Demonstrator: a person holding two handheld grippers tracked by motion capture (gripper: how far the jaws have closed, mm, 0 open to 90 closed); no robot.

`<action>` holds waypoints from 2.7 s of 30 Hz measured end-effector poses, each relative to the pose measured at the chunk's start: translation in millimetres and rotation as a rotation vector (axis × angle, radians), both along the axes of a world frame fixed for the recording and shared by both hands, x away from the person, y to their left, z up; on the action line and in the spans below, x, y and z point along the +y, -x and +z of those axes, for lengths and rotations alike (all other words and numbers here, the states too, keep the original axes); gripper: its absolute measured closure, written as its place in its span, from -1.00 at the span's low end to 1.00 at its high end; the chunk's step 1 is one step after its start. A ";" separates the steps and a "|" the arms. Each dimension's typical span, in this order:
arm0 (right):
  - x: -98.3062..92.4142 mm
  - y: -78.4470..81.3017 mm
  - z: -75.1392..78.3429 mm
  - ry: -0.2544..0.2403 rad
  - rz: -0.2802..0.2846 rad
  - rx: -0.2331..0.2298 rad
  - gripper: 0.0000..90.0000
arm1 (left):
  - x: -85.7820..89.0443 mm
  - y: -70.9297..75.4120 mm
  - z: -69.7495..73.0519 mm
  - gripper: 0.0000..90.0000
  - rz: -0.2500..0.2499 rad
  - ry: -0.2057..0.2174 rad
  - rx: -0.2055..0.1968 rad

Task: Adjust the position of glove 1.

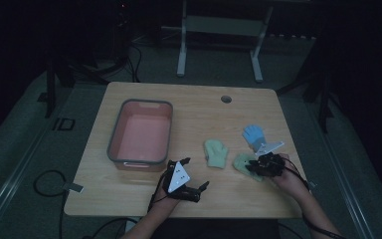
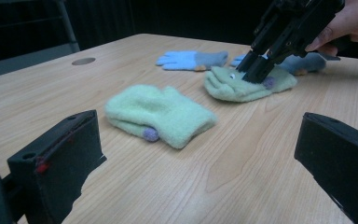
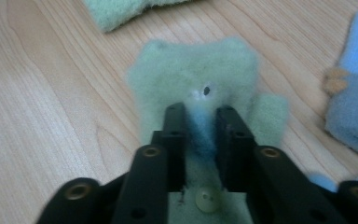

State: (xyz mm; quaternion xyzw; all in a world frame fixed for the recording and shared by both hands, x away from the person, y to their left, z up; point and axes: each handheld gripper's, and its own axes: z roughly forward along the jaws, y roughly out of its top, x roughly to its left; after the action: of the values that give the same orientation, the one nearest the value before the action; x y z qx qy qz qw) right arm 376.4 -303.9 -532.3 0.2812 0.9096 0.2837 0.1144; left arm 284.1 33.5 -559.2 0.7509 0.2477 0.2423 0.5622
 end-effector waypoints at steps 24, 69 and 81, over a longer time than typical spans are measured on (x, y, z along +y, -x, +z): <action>30.9 38.9 72.6 -0.159 -0.544 -0.109 0.91 | 0.3 -0.3 0.0 -0.99 0.005 0.004 0.000; -5.9 21.8 54.9 -0.096 -0.276 -0.114 0.38 | 0.4 -0.1 0.0 -0.99 -0.001 0.005 0.001; -3.8 13.8 9.8 -0.068 -0.232 -0.072 0.23 | 0.4 0.1 0.0 -0.99 -0.001 0.006 0.000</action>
State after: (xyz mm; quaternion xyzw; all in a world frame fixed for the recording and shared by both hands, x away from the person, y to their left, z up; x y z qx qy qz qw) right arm 362.6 -307.7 -522.5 0.3778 0.8561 0.3093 0.1694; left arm 284.0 33.9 -559.2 0.7493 0.2481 0.2415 0.5645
